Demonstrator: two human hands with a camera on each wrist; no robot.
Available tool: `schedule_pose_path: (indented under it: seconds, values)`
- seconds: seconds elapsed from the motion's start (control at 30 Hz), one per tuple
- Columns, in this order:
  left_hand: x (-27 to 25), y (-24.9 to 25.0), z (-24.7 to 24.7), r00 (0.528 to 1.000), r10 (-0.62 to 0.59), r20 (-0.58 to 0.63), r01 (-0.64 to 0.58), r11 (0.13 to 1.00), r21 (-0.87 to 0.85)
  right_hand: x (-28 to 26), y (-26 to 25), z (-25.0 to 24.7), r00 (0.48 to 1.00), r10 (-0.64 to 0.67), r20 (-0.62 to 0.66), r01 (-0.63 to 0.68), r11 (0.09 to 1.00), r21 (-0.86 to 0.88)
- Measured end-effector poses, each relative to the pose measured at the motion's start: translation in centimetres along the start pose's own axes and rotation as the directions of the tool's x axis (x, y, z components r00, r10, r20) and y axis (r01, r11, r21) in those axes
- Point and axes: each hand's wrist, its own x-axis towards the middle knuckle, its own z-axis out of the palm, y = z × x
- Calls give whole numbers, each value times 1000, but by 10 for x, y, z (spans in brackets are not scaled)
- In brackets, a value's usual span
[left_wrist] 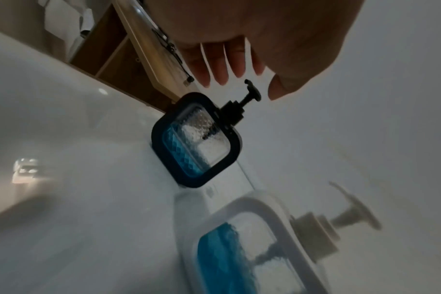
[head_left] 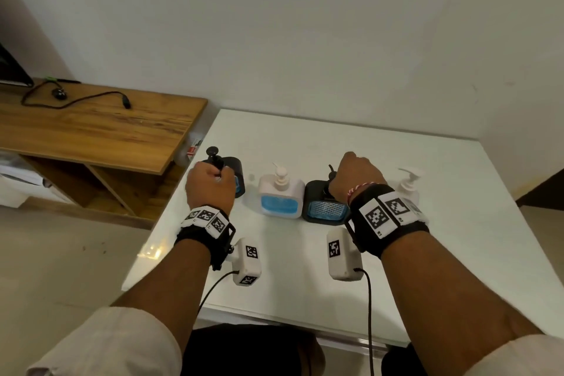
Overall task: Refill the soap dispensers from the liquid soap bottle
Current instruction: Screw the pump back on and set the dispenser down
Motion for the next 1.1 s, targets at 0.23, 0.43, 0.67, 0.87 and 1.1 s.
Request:
schedule_pose_path:
  seconds: [0.23, 0.43, 0.67, 0.87, 1.1]
  values:
    - [42, -9, 5, 967, -173, 189, 134, 970, 203, -7, -10, -14, 988, -86, -132, 97, 992, 83]
    - [58, -6, 16, 939, -148, 312, 90, 977, 191, -7, -3, -12, 977, -124, -176, 152, 976, 156]
    - [47, -10, 6, 900, -89, 427, -6, 976, 216, -5, 3, -13, 976, -111, -189, 147, 971, 189]
    - [36, -9, 4, 878, -108, 467, 28, 984, 176, -15, 6, -31, 900, -85, -427, 207, 947, 247]
    - [20, 1, -13, 988, -19, 153, -13, 978, 207, -11, 54, -67, 969, 40, -244, -24, 997, 68]
